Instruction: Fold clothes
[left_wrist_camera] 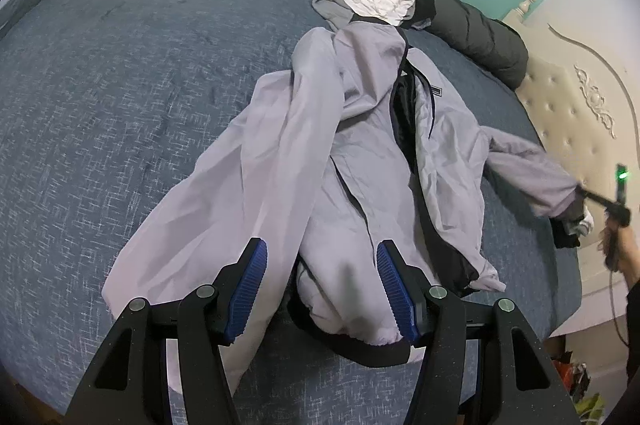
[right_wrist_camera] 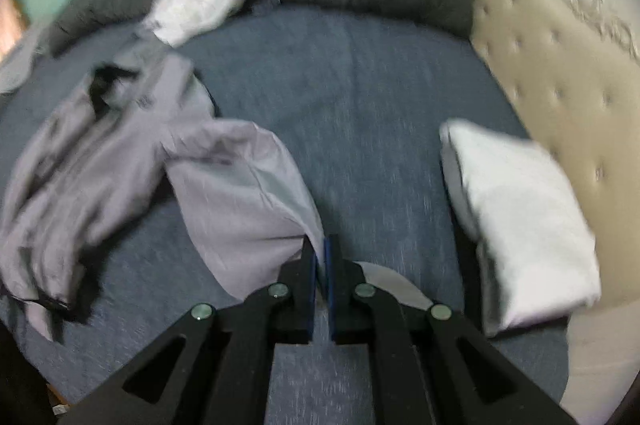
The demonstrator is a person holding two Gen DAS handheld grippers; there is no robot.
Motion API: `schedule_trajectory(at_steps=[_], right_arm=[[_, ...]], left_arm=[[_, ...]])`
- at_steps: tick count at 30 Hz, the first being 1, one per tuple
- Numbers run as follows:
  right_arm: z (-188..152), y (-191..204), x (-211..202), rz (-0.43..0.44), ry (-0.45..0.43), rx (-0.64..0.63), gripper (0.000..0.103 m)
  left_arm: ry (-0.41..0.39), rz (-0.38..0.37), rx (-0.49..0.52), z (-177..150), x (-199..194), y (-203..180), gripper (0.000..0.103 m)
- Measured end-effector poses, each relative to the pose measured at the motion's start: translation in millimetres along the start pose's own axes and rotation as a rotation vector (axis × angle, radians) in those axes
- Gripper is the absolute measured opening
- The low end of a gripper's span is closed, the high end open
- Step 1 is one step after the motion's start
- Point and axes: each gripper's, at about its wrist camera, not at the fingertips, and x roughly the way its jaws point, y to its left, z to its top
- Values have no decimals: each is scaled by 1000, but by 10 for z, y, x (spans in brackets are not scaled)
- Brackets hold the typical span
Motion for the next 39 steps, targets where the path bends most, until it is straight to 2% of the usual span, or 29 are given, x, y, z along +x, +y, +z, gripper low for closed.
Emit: schedule_trajectory(at_steps=[2, 4, 5, 9, 12, 15, 18, 20, 23, 24, 25, 27, 29, 34, 39], right_arm=[[-191, -3, 206, -26, 54, 26, 6], [-377, -6, 400, -51, 104, 51, 13], [-439, -10, 417, -53, 99, 62, 14], [-590, -54, 287, -43, 16, 147, 26], [-626, -43, 106, 26, -58, 201, 41], [-639, 79, -14, 100, -94, 208, 42], [-654, 342, -41, 229, -93, 193, 42], [-655, 553, -1, 315, -56, 162, 42], [-677, 1041, 98, 401, 2, 50, 42], [-701, 1194, 124, 425, 16, 20, 46], [-713, 1357, 163, 459, 42, -6, 55], [-739, 1683, 240, 526, 93, -58, 60], [-794, 1987, 303, 576, 127, -98, 60], [-834, 2523, 503, 685, 192, -95, 64], [-818, 2777, 636, 730, 219, -40, 66]], left_arm=[[7, 3, 3, -12, 12, 11, 61], [14, 8, 2, -23, 18, 35, 61], [16, 8, -1, -25, 20, 45, 61], [35, 1, -8, -53, 54, 66, 61], [50, -3, -7, -95, 91, 54, 61], [75, -12, -4, -154, 158, 31, 61], [129, -26, -3, -249, 292, 11, 61], [161, -26, 6, -312, 377, -15, 61], [183, -29, 19, -395, 448, -44, 61], [190, -33, 16, -416, 464, -44, 61], [200, -42, 11, -443, 487, -46, 61], [223, -61, 7, -492, 539, -41, 61], [230, -57, 7, -515, 573, -26, 61], [232, -57, 0, -539, 665, 15, 62], [232, -68, -3, -520, 730, 14, 62]])
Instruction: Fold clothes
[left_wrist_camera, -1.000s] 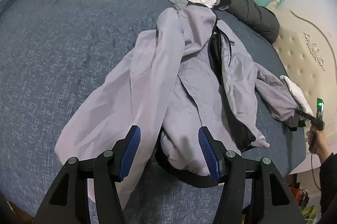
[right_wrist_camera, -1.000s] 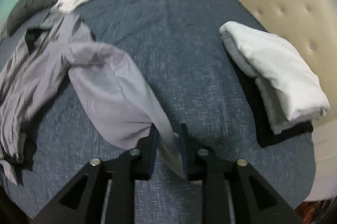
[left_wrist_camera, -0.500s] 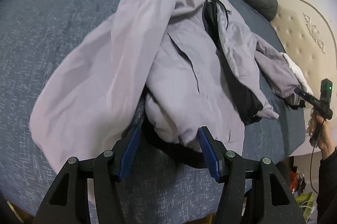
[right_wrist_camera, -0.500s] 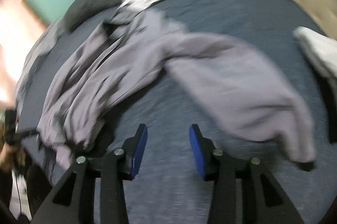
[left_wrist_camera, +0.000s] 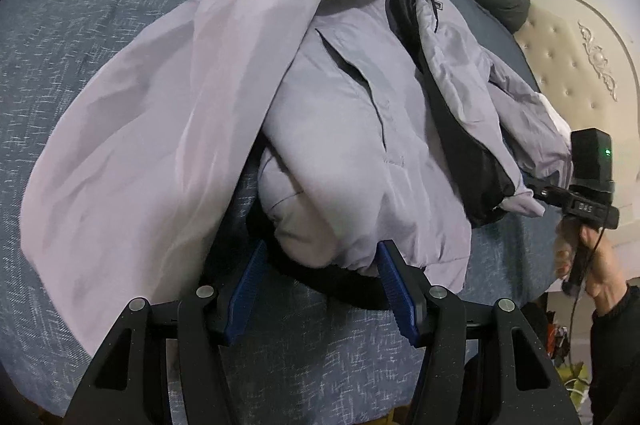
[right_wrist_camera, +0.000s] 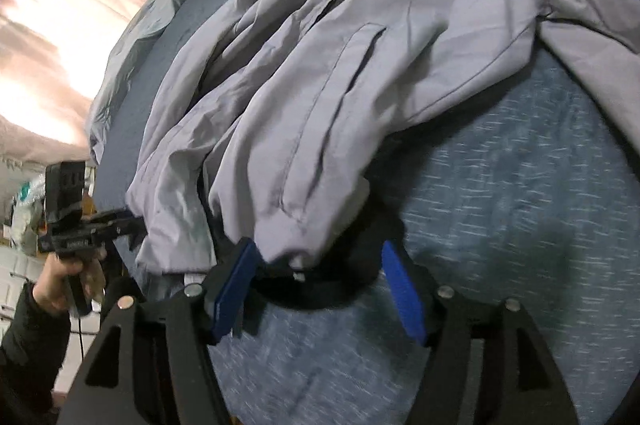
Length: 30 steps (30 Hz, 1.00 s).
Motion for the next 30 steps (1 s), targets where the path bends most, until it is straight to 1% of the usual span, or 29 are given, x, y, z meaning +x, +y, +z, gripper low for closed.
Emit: schedule_trajectory(at_steps=[4, 6, 8, 9, 10, 11, 12, 13, 14, 15, 16, 19, 21, 26, 30], right_arm=[[41, 36, 121, 45, -8, 32, 66], [43, 57, 195, 37, 15, 27, 66], [23, 88, 262, 44, 35, 8, 50], [17, 105, 270, 42, 30, -1, 37], [11, 122, 277, 41, 25, -10, 36], [5, 138, 282, 39, 20, -18, 29], [6, 145, 271, 41, 13, -20, 18], [8, 153, 254, 43, 4, -23, 12], [17, 172, 200, 43, -11, -32, 11], [26, 191, 146, 43, -25, -41, 7], [35, 210, 92, 43, -39, -50, 6], [56, 266, -110, 39, -80, -70, 5], [55, 290, -253, 36, -104, -80, 4], [24, 326, -786, 26, -174, -102, 4], [-71, 302, -1209, 19, -215, -102, 4]], left_arm=[[-12, -6, 5, 35, 49, 24, 62], [-13, -12, 3, 43, 77, 39, 62], [-19, -12, 14, 45, 93, 32, 61], [-22, -13, 18, 51, 93, 35, 61], [-27, -14, 23, 51, 90, 33, 58], [-31, -15, 28, 50, 87, 32, 52], [-34, -15, 35, 51, 84, 31, 48], [-36, -11, 44, 53, 80, 23, 41], [-38, -3, 54, 58, 72, 13, 34], [-42, 6, 64, 68, 48, 1, 29], [-47, 6, 74, 88, 8, -18, 22], [-67, 8, 109, 147, -129, -118, 17], [-88, 8, 130, 183, -262, -193, 16], [-137, 9, 143, 260, -620, -293, 14], [-157, 2, 150, 249, -869, -299, 13]])
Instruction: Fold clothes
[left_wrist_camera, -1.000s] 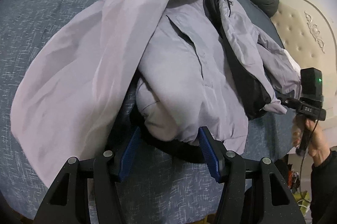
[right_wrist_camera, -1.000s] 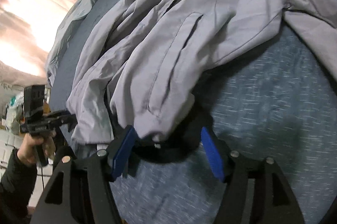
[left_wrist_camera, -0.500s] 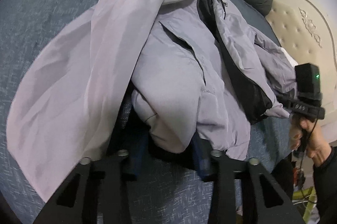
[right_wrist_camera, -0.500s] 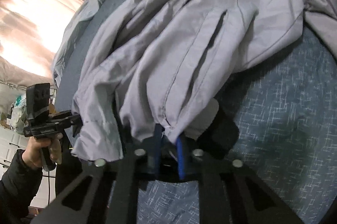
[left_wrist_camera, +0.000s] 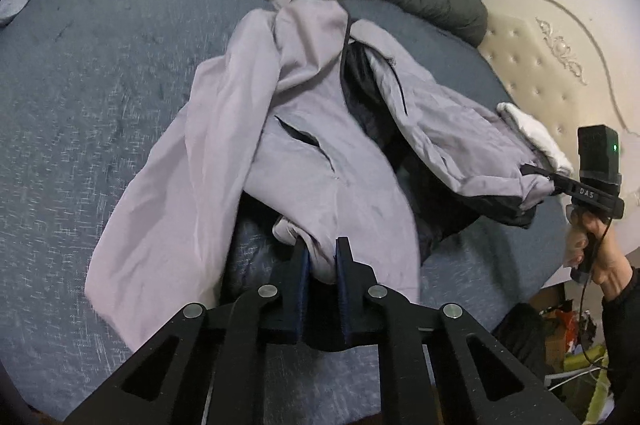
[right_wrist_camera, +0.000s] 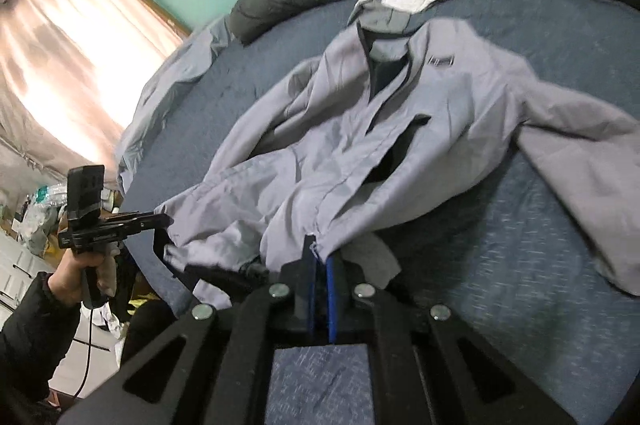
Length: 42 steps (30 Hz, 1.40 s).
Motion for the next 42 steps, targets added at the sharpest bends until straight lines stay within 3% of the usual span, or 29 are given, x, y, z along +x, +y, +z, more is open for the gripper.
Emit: schedule_trajectory(at_steps=[8, 13, 24, 30, 34, 38, 42], right_arm=[[-2, 37, -673, 14, -46, 24, 4], [-118, -250, -1002, 5, -88, 98, 4], [-622, -1042, -384, -234, 58, 172, 4], [-827, -1366, -192, -292, 80, 212, 4], [-861, -1377, -257, -287, 62, 193, 9], [-879, -1308, -426, -277, 20, 173, 14], [-881, -1199, -629, -245, -37, 156, 37]], left_arm=[[-54, -41, 19, 85, -413, -190, 12], [-103, -66, -16, 160, -621, -143, 12], [62, 11, -118, 2, 343, 298, 12], [103, 21, -142, -86, 699, 408, 13], [113, 1, -149, -127, 673, 489, 15], [98, 23, -94, -188, 455, 480, 29], [101, 45, -35, -275, 278, 454, 37]])
